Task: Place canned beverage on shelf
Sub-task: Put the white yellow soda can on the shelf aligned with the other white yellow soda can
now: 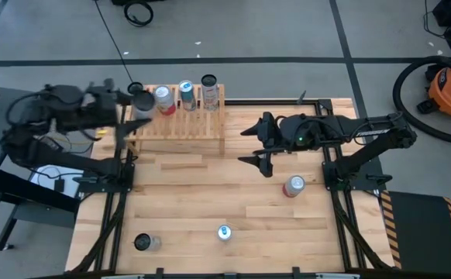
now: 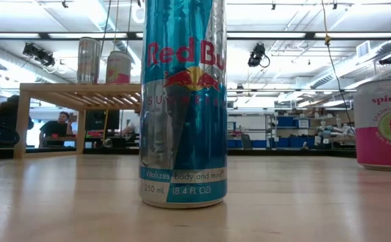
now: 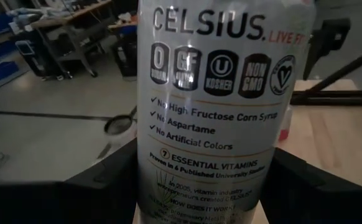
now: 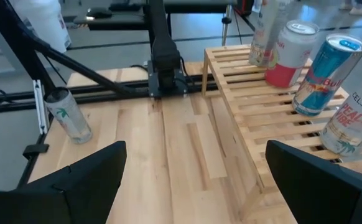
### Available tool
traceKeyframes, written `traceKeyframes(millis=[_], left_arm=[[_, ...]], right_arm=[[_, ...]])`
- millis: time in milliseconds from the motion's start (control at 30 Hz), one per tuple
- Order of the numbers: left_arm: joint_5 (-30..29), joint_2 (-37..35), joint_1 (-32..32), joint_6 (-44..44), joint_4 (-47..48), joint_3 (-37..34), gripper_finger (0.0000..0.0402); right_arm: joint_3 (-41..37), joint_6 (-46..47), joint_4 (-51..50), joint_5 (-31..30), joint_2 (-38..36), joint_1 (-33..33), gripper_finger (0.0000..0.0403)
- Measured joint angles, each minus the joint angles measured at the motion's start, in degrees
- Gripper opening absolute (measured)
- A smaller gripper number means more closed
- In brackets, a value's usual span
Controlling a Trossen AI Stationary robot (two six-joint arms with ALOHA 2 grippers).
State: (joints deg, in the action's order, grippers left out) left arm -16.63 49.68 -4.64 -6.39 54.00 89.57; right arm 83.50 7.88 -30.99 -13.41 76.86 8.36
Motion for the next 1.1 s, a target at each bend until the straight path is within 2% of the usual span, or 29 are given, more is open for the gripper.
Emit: traceKeyframes(millis=[167,233,300,600,867,1100], left_arm=[[0.1,-7.5,0.0,3.9,4.9,0.1,0.0259],[1.9,-9.4,0.0,4.7,5.9,0.0,0.0259],[2.6,-11.5,0.0,5.8,4.9,-2.3,0.0259],[1.6,-23.8,0.0,5.9,-8.7,-25.3,0.0259],[-8.4,-30.9,0.0,14.6,-15.8,-39.5,0.0259],[-8.6,-31.8,0.0,16.3,-17.6,-46.2,0.0259]], right_arm=[[0.0,-0.7,4.0,0.0,0.0,-0.1,0.0395],[0.0,-1.6,5.7,0.0,0.0,-0.3,0.0395],[0.0,-1.9,6.8,0.0,0.0,-0.7,0.0395],[0.0,-2.1,7.2,0.0,0.0,-1.7,0.0395],[0.0,-2.1,6.8,0.7,0.0,-1.7,0.0395],[0.0,-2.1,6.8,4.5,0.0,-1.7,0.0395]])
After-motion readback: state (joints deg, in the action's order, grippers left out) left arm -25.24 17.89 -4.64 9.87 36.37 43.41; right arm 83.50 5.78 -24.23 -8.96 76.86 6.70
